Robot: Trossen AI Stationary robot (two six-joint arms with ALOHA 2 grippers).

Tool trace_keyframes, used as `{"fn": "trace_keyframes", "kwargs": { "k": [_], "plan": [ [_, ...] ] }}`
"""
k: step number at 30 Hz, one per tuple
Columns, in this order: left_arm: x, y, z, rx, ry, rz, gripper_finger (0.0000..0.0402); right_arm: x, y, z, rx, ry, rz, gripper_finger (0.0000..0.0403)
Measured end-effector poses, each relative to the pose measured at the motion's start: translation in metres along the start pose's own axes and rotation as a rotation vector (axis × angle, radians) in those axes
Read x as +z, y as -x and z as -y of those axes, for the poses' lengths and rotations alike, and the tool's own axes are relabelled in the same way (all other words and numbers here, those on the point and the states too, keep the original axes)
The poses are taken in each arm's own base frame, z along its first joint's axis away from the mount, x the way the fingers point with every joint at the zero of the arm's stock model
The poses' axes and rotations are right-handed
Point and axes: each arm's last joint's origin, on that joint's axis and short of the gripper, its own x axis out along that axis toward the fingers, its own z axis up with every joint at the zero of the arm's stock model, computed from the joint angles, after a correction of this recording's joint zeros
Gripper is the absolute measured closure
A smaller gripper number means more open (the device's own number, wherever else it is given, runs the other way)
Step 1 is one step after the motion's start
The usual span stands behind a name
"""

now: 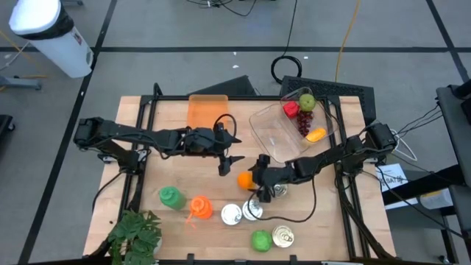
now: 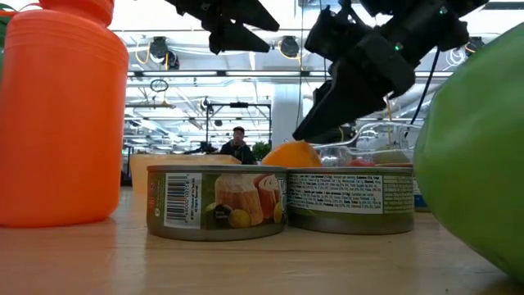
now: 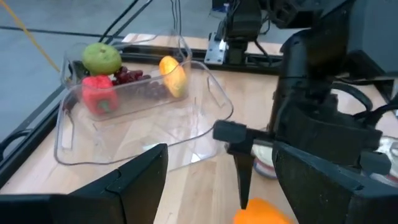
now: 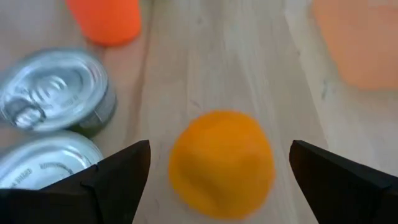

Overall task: Pick & Place Food Item
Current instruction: Put the green tuna can into the left transparent bin

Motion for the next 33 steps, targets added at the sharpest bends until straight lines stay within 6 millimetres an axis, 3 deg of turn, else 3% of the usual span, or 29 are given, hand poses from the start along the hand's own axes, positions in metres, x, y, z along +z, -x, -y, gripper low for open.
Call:
{"fn": "trace_keyframes", "kwargs": {
  "k": [7,14,21,27,33],
  "plan": [
    [-0.002,0.000,-0.001,0.004,-0.004,-0.023,0.0105,-0.001,0.000,-0.001,0.050,0.008,-0.019,0.0039],
    [-0.020,0.003,0.008,-0.135,0.054,-0.222,0.0105,0.001,0.007,0.001,0.042,0.019,-0.031,0.0039],
    [-0.047,0.007,0.049,-0.218,0.046,-0.420,0.0105,0.003,0.013,0.003,0.041,0.019,-0.034,0.0039],
    [-0.084,-0.015,0.087,-0.262,-0.016,-0.548,0.0105,0.004,0.015,0.003,0.042,0.015,-0.029,0.0039],
    [-0.120,-0.041,0.100,-0.195,0.041,-0.652,0.0105,0.005,0.017,0.001,0.049,0.014,-0.020,0.0039]
  ]
}}
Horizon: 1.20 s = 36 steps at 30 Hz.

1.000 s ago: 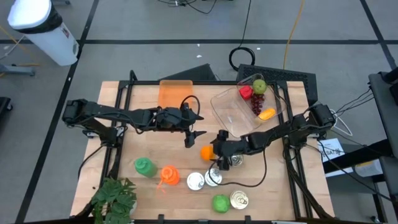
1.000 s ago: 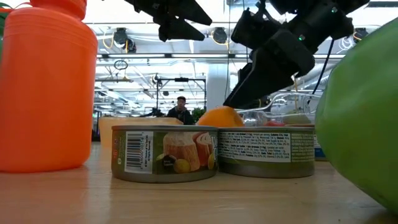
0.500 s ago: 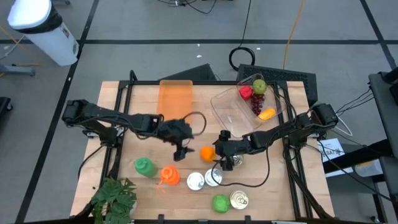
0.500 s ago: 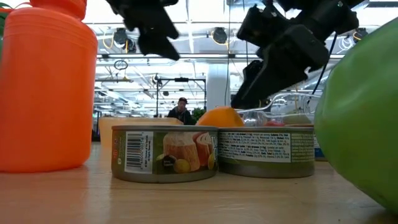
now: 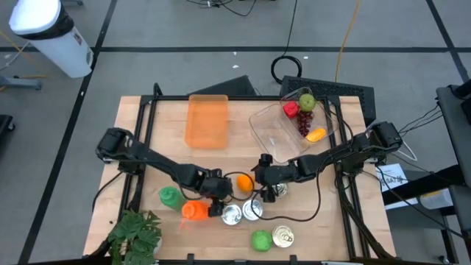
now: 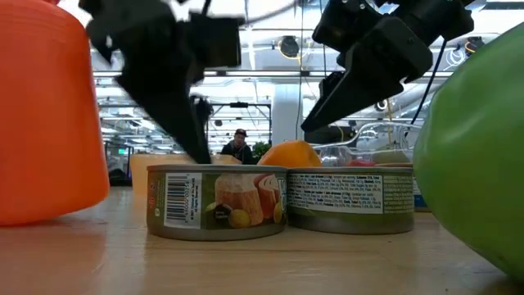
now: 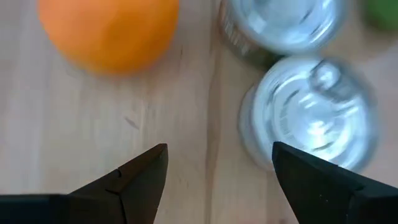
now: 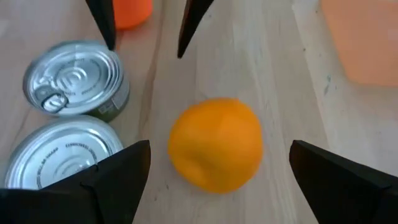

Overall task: Pick & Place Food Item
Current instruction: Put the green tuna can into the left transparent bin

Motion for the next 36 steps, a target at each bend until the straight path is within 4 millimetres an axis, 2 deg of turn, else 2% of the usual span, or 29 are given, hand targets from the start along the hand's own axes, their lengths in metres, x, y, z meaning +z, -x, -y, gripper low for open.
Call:
{"fn": "trace_keyframes", "kwargs": {
  "k": [2,7,16,25,36],
  "plan": [
    [-0.003,-0.010,0.000,-0.001,0.026,-0.023,0.0105,0.000,0.000,-0.001,0.002,-0.009,0.006,0.0039],
    [-0.004,-0.020,-0.001,0.004,0.051,-0.032,0.0105,0.001,0.000,-0.002,0.005,-0.019,0.009,0.0039],
    [-0.002,-0.020,-0.003,0.060,0.019,0.008,0.0105,0.001,0.000,-0.002,0.003,-0.021,0.011,0.0039],
    [0.002,-0.020,-0.017,0.170,0.056,0.041,0.0105,0.001,0.000,-0.002,0.004,-0.015,0.013,0.0039],
    [0.001,-0.018,-0.036,0.258,0.165,0.000,0.0105,0.001,0.000,-0.002,0.005,-0.015,0.013,0.0039]
  ]
}}
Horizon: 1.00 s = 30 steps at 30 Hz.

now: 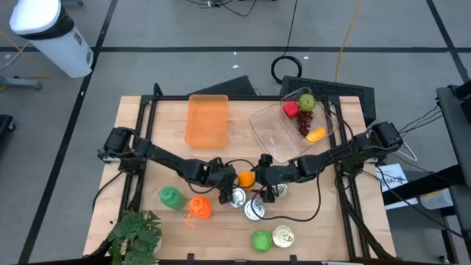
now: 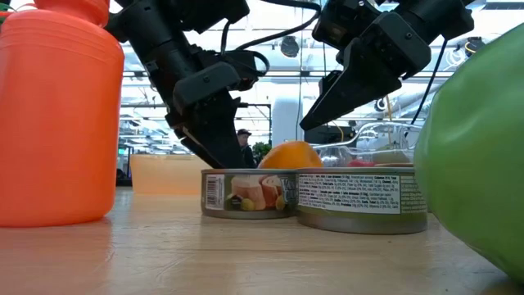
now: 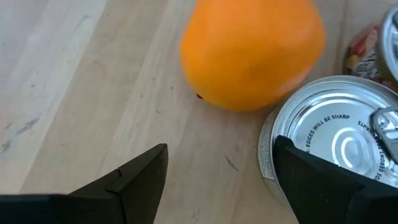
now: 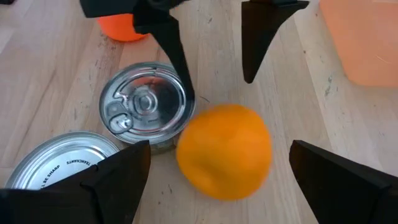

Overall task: Pick & Place Food Item
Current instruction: Put the green tuna can into the left transparent bin

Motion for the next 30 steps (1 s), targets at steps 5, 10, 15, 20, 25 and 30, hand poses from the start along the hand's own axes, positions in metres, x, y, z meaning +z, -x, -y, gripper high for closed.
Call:
{"fn": "trace_keyframes", "kwargs": {
  "k": [5,10,15,20,25,30],
  "plan": [
    [-0.001,-0.001,-0.005,0.020,0.083,-0.032,0.0105,0.000,0.000,0.000,0.000,0.000,0.000,0.0039],
    [-0.004,-0.006,-0.014,-0.045,0.294,-0.148,0.0106,0.000,0.000,0.000,0.000,0.000,0.000,0.0039],
    [-0.001,-0.006,-0.018,-0.102,0.347,-0.183,0.0106,0.000,0.000,0.000,0.000,0.000,0.000,0.0039],
    [0.000,-0.006,-0.018,-0.108,0.329,-0.172,0.0106,0.000,0.000,-0.001,0.005,0.020,0.000,0.0039],
    [0.000,-0.006,-0.018,-0.097,0.326,-0.160,0.0106,0.002,-0.002,-0.010,0.030,0.076,0.043,0.0039],
    [0.001,-0.006,-0.018,-0.099,0.311,-0.154,0.0106,-0.005,-0.020,-0.023,0.045,0.252,0.080,0.0039]
  ]
}}
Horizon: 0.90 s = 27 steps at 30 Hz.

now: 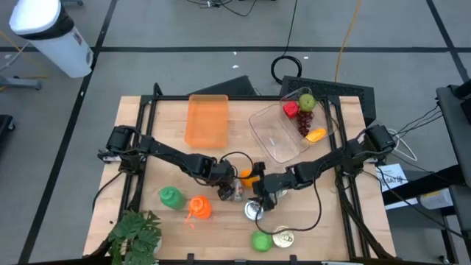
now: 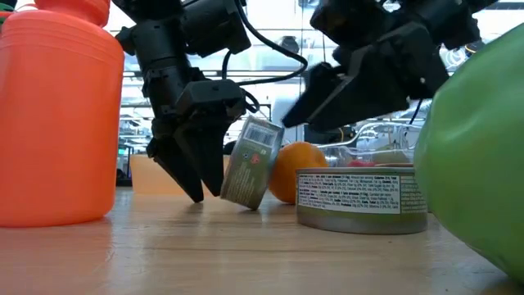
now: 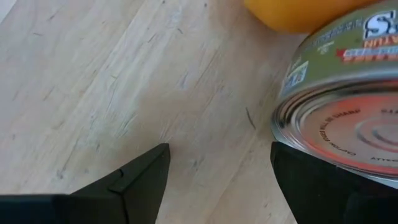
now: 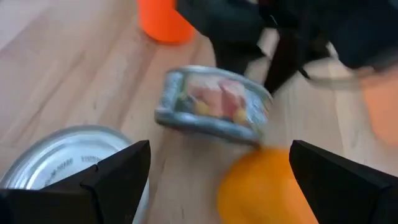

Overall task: Pick & Place Food Item
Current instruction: Put the green tuna can into the left transparent bin

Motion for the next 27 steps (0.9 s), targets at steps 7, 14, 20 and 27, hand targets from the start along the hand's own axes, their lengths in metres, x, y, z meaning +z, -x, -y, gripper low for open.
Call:
{"fn": "trace_keyframes", "kwargs": {
  "k": [7,14,20,27],
  "plan": [
    [0.000,0.000,0.000,-0.001,-0.002,0.007,0.0105,-0.007,-0.019,-0.007,-0.133,0.282,0.014,0.0039],
    [0.001,0.000,0.000,0.001,-0.016,0.010,0.0105,-0.001,-0.022,0.000,-0.157,0.343,0.084,0.0039],
    [-0.001,0.001,-0.003,0.030,-0.015,-0.014,0.0105,-0.002,-0.025,0.011,-0.120,0.331,0.090,0.0039],
    [-0.001,0.002,-0.008,0.069,-0.009,-0.033,0.0105,-0.003,-0.026,0.015,-0.054,0.294,0.103,0.0039]
  ]
}}
